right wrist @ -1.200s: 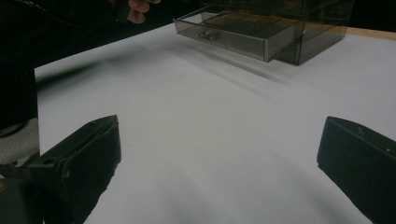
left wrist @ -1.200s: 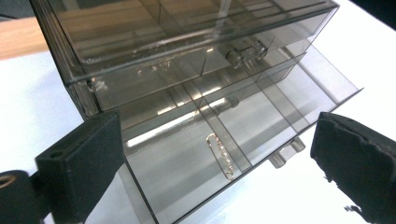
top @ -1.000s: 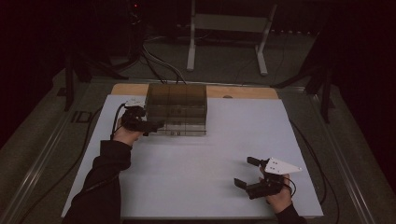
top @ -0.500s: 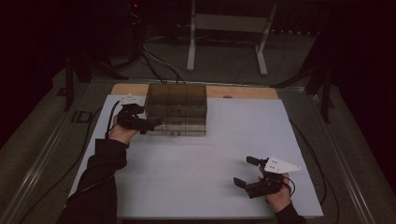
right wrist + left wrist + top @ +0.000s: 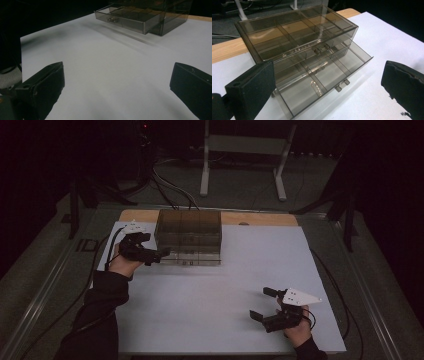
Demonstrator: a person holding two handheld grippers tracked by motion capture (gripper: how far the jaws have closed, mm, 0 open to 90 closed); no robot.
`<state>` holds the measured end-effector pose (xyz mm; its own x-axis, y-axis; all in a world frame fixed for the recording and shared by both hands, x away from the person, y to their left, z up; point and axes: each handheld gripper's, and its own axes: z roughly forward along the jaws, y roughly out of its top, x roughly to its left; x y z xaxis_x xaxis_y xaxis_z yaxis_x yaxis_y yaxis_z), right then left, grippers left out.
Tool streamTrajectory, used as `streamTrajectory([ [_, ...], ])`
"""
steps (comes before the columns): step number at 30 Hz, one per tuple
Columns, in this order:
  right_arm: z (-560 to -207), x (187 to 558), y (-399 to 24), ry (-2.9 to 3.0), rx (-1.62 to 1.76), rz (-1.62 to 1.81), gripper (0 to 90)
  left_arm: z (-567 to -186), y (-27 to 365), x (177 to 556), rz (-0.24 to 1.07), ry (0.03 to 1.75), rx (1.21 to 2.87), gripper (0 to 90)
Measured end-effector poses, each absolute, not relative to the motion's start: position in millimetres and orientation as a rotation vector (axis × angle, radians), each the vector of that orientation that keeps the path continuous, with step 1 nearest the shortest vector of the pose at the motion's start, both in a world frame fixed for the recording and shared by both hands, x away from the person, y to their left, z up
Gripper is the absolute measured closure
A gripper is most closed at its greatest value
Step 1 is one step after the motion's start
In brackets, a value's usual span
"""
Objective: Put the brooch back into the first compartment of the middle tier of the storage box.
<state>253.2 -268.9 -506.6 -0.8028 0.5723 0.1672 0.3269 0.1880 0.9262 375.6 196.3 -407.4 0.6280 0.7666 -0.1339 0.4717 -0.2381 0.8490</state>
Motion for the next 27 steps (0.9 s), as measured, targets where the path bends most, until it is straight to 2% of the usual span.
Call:
streamTrajectory([
  [10, -507, 253, -268, 2.251, 0.863, 1.660, 0.0, -411, 206, 354, 0.403, 0.970, 1.859, 0.3],
  [27, -507, 255, -266, 2.255, 0.862, 1.660, 0.0, -438, 221, 320, 0.408, 0.977, 1.872, 0.3],
])
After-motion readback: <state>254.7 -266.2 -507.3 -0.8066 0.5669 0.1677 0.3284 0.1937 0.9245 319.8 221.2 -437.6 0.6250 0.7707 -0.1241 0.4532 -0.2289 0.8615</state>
